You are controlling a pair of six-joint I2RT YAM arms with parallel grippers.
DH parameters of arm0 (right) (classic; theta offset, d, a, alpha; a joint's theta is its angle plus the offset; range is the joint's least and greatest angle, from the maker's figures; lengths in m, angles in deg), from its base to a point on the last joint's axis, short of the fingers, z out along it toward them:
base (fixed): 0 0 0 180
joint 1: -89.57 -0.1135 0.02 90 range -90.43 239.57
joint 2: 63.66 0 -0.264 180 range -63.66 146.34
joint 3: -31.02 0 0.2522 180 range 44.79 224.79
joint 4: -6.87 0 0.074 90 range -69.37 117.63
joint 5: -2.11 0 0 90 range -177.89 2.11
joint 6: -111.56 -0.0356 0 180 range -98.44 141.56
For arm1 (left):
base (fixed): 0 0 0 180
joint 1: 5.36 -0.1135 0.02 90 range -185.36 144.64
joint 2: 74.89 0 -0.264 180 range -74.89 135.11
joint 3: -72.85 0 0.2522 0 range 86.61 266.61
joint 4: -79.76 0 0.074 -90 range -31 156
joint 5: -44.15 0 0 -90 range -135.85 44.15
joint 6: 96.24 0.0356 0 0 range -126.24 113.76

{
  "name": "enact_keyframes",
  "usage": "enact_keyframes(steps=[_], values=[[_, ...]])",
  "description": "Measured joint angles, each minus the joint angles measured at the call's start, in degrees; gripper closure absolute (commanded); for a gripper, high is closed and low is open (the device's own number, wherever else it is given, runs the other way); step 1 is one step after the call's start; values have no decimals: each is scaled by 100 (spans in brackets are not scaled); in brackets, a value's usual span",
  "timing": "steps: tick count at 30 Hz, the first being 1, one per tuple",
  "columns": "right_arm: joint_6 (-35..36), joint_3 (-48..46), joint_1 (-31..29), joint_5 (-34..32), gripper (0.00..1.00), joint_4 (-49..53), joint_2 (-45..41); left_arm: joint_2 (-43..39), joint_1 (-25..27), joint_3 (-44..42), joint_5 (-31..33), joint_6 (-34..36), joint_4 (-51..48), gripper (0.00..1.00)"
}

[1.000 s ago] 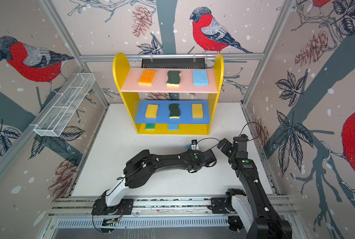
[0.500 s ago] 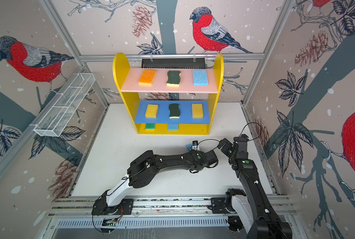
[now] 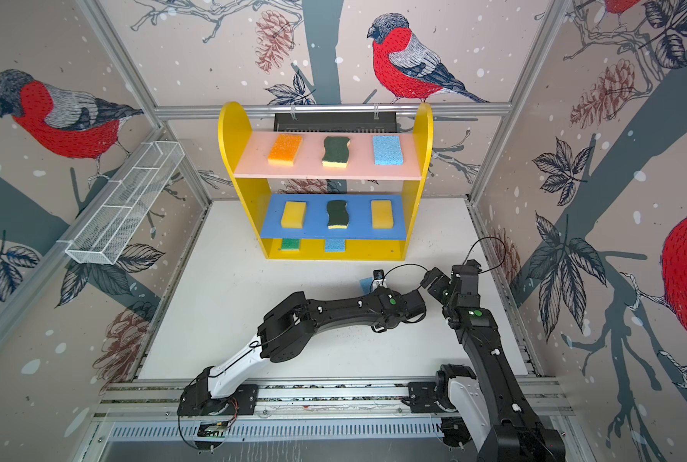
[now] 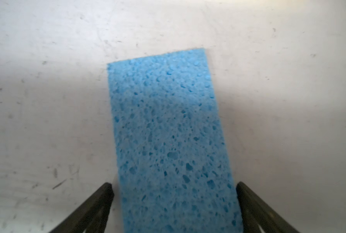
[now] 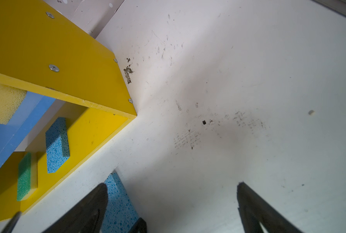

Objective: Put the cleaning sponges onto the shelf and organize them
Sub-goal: 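Lower the open left gripper onto the blue sponge's short end and close, then lift the blue sponge and carry it toward the space under the blue shelf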

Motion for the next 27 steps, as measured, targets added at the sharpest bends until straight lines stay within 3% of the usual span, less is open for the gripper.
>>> enact_keyframes(steps=[6,12,20,27], values=[[2,-13,0,2,0,-7,0,-446,-28,-807,-11,79,387,20],[0,-39,7,2,0,-9,-2,-960,-199,-1722,-94,522,1075,9],[-2,-85,118,31,0,-22,20,-1058,-273,-1893,-173,1134,1432,10],[-7,-175,232,205,0,-26,35,-966,-273,-1836,-173,1572,1731,18]])
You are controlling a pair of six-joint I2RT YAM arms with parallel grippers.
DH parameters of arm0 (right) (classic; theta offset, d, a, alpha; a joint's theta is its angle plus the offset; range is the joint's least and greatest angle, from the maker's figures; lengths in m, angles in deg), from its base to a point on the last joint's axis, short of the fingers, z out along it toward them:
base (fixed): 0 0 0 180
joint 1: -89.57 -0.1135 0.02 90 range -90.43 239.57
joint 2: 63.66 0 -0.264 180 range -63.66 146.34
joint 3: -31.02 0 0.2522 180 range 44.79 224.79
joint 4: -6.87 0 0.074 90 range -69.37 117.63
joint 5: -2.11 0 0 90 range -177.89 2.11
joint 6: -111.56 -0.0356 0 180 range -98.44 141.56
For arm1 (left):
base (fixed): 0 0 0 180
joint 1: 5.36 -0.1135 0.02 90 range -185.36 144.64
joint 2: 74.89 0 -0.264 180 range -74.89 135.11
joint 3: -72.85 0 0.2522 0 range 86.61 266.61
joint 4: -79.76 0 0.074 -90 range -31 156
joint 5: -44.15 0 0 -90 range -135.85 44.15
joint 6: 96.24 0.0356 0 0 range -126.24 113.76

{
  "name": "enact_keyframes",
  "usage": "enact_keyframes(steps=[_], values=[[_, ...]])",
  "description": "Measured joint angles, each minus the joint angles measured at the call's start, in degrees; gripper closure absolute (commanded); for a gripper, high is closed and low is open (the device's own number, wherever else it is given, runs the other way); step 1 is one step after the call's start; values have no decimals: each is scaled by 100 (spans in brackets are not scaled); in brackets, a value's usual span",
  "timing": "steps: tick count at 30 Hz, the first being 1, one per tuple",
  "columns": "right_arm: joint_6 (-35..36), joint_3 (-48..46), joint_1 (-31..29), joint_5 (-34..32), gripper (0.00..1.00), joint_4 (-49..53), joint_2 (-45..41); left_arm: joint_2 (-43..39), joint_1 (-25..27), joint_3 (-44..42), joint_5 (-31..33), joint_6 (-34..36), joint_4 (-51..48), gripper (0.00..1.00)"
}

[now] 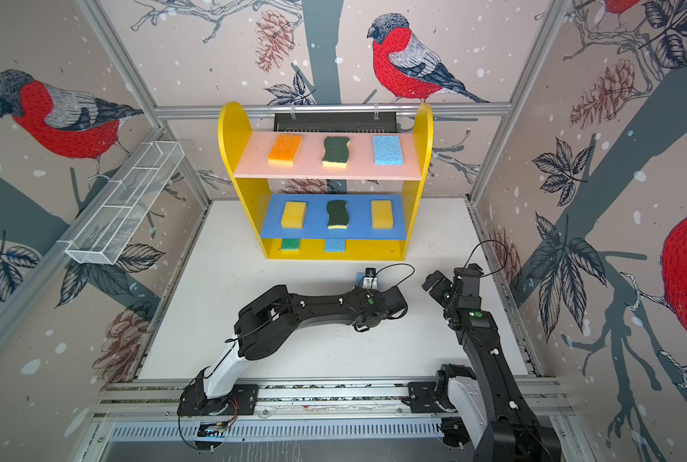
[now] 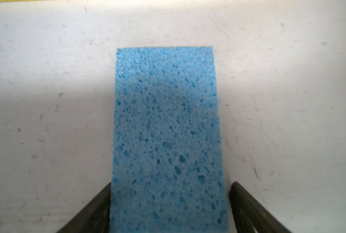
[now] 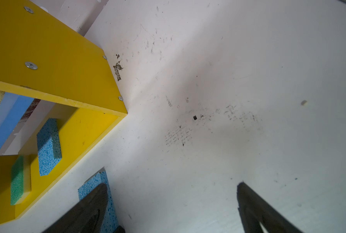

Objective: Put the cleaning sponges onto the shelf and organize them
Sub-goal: 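Lift the blue sponge and carry it toward the space under the blue shelf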

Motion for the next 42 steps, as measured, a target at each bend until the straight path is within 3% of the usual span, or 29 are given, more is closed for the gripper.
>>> enact_keyframes(steps=[9,20,27,42], values=[[0,-114,31,146,0,-42,15,-269,-70,-557,35,247,476,31],[33,-313,37,455,2,-238,286,-872,-203,-1325,-61,1213,1285,35],[133,-420,35,739,3,-348,455,-710,-494,-922,201,1794,1958,35],[175,-424,-9,955,4,-356,514,-116,-758,-278,573,2041,2739,34]])
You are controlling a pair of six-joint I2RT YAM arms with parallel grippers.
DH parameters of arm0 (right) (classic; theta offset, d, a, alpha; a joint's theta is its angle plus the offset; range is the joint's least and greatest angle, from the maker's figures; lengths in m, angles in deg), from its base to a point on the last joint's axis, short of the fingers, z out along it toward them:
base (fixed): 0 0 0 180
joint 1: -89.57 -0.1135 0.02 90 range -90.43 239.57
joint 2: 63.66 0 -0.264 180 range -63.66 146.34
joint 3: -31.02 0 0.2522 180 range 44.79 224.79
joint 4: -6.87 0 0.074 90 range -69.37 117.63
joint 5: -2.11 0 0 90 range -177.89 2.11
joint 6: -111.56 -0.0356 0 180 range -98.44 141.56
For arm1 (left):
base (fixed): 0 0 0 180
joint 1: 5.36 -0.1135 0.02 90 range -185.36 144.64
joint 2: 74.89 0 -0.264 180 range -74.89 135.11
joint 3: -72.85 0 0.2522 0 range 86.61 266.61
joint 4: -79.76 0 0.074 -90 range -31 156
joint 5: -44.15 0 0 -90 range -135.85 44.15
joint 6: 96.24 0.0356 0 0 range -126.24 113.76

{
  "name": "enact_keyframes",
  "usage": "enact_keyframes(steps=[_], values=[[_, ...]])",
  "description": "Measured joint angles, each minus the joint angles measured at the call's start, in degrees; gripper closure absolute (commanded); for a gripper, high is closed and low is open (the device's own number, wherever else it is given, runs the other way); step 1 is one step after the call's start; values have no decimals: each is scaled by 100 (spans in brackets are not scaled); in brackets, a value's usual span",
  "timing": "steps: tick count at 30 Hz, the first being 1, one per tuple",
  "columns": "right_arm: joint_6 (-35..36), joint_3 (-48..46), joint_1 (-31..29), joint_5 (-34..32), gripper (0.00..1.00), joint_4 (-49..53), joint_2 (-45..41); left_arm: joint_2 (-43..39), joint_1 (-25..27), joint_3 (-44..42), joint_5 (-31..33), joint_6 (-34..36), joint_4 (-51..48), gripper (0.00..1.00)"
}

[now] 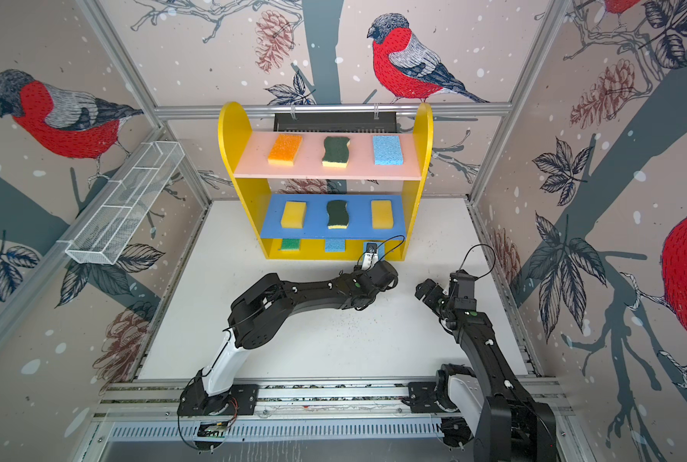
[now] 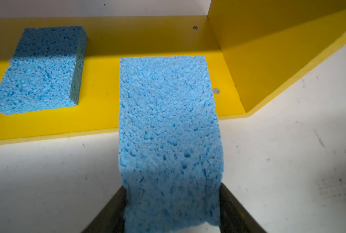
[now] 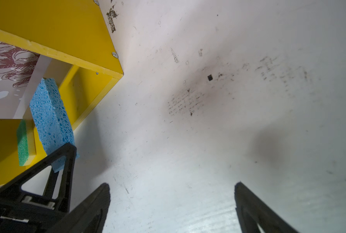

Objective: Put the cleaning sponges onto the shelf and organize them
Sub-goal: 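Lift the blue sponge and carry it toward the space under the blue shelf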

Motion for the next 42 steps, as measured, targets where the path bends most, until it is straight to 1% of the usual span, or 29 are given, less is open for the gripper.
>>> enact_keyframes(steps=[11,20,42], values=[[0,-35,-122,85,5,-2,-28,457,-94,417,238,238,505,34],[-2,-98,-214,98,5,4,-114,748,-109,704,367,389,656,32],[-17,-278,-339,136,6,20,-256,1294,-116,1097,774,627,957,33]])
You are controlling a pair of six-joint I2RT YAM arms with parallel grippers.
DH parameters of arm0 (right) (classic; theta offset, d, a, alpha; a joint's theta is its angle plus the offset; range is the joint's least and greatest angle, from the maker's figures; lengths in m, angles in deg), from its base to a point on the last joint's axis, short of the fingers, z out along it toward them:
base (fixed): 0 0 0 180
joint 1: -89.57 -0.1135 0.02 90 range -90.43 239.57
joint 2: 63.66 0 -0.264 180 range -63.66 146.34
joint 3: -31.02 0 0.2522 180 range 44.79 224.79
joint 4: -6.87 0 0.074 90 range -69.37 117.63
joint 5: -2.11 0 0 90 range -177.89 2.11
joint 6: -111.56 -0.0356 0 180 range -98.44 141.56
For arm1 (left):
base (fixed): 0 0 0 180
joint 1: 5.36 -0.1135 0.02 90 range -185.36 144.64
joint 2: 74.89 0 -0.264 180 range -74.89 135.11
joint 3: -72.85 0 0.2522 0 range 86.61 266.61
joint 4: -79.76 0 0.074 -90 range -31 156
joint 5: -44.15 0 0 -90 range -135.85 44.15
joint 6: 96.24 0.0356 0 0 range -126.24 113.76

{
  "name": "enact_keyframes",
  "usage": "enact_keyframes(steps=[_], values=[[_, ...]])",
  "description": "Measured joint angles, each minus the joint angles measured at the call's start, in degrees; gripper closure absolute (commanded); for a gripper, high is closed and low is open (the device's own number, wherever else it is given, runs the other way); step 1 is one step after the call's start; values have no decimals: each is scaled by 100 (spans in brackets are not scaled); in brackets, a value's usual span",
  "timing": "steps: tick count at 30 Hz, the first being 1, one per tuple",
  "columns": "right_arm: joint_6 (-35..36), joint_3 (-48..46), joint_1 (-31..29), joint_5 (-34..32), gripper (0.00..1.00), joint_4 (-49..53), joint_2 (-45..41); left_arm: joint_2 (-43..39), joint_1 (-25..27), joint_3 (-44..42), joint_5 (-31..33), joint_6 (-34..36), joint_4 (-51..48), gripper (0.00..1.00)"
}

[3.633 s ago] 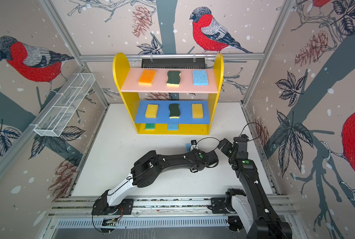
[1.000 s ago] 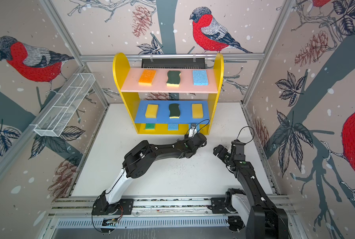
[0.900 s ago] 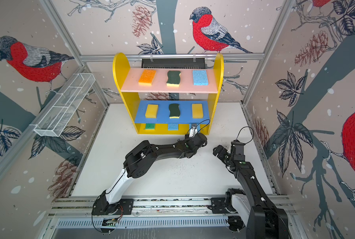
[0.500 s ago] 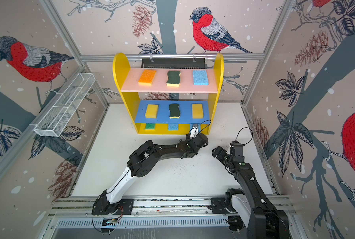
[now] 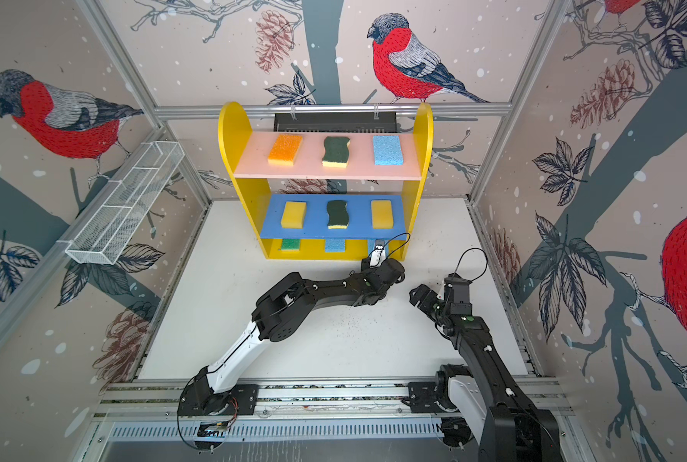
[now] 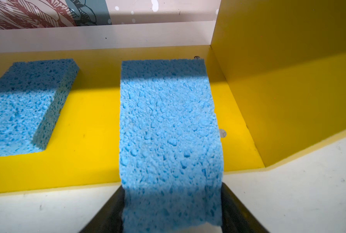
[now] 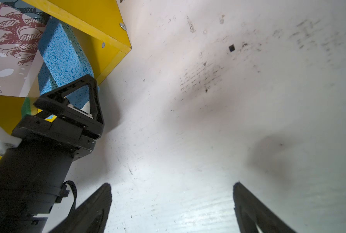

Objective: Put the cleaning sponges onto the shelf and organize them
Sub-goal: 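Lift the blue sponge and carry it toward the space under the blue shelf, then push the held blue sponge in under the blue shelf and open the left gripper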

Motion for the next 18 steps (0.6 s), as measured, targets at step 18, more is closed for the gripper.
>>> enact_keyframes(steps=[18], values=[[-2,-50,-63,20,7,4,-39,87,-4,57,144,55,319,26]])
